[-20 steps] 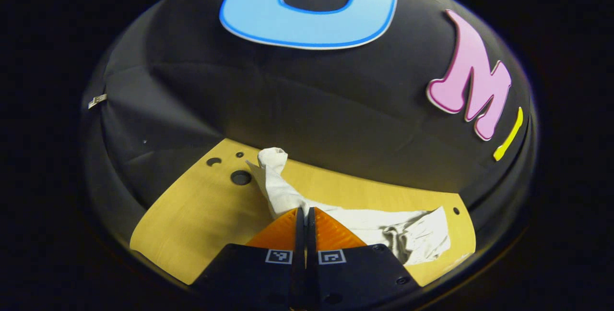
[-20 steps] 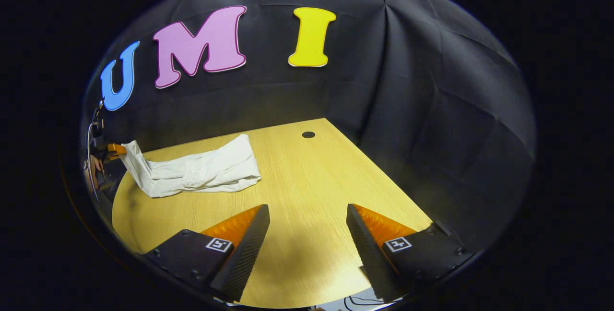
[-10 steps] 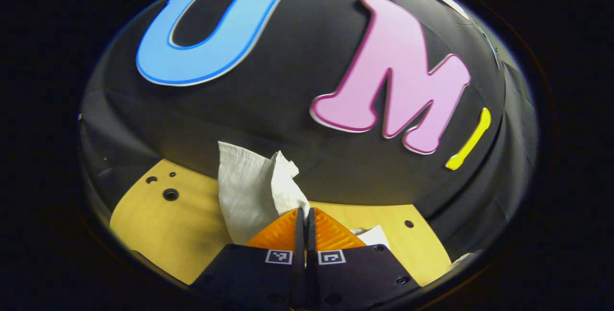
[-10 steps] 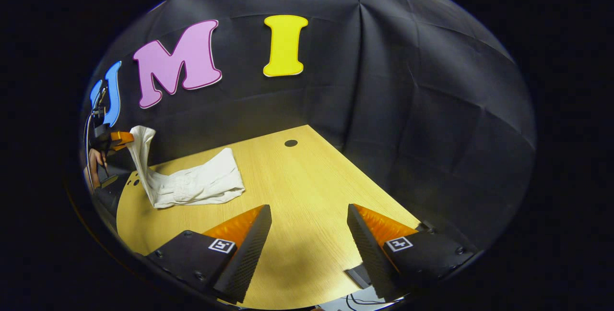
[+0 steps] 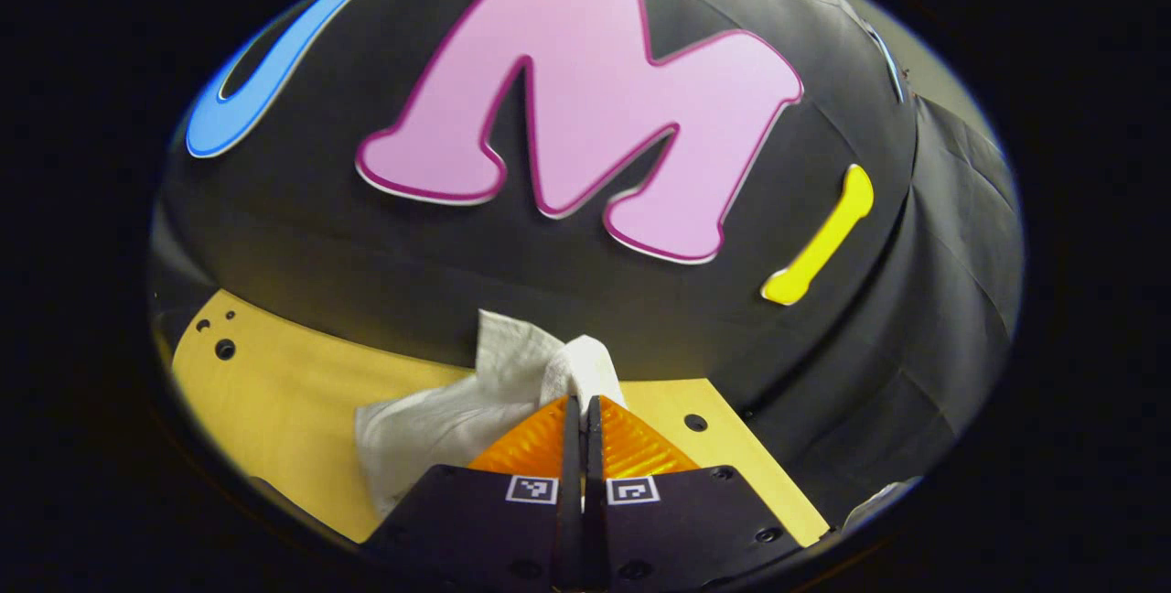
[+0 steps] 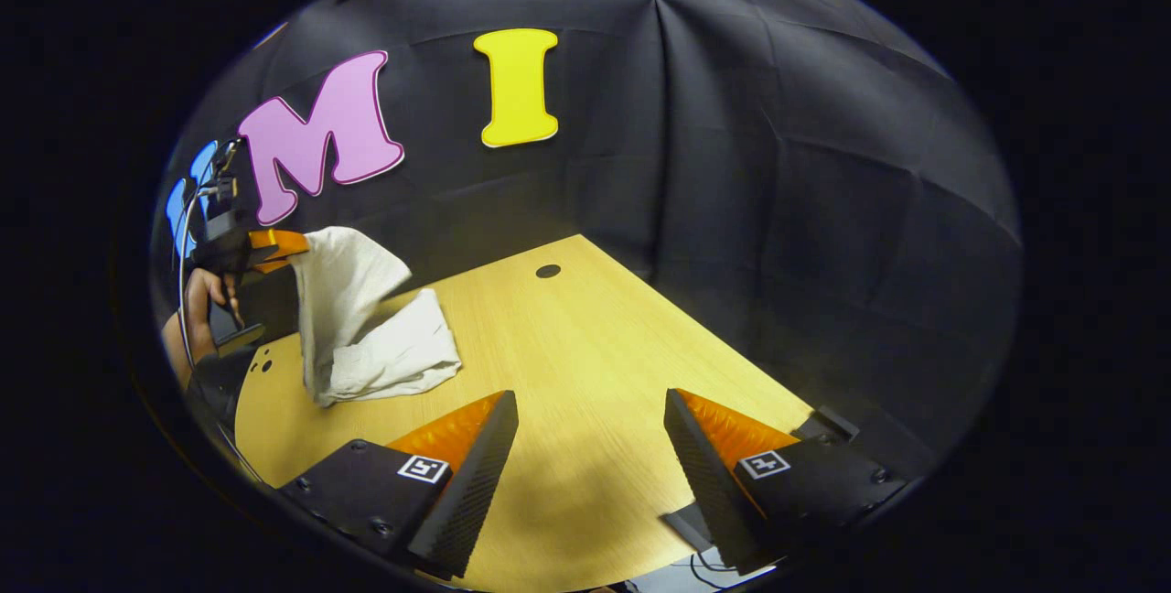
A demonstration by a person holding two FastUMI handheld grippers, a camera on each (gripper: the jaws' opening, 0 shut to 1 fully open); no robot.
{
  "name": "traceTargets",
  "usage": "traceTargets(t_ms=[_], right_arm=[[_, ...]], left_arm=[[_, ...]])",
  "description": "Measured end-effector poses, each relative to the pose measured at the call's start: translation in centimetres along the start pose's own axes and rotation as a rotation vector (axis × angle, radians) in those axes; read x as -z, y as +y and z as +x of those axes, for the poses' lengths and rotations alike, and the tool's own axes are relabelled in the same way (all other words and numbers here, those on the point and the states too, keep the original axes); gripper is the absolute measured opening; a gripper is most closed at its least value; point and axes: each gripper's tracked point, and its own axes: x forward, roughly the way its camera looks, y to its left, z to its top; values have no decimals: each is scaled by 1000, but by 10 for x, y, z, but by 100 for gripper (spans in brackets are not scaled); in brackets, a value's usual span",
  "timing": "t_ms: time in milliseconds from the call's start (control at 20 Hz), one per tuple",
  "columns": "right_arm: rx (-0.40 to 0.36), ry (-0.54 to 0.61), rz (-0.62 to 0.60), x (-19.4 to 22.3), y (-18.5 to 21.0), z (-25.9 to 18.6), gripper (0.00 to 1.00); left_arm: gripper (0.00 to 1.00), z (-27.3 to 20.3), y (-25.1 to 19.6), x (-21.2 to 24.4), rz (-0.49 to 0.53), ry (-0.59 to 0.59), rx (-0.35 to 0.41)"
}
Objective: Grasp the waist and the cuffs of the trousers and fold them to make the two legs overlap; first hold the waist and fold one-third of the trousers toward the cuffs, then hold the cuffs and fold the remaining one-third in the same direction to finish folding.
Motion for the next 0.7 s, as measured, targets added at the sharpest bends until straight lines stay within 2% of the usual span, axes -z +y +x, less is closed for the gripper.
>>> traceTargets(t_ms=[250,500,600,650,700], right_arm=[[-17,47,-15,12,7,8,99],[-13,80,-15,19,4,14,99],[2,89,-8,21,-1,18,99],[8,93,-3,21,-4,19,99],[13,92,0,20,-7,20,99]], left_arm=[[5,37,-36,66,68,124,47],[6,63,-42,135,154,257,35],[8,69,-41,150,162,286,38],[16,71,-42,159,156,294,47],[17,70,-46,162,141,296,55]])
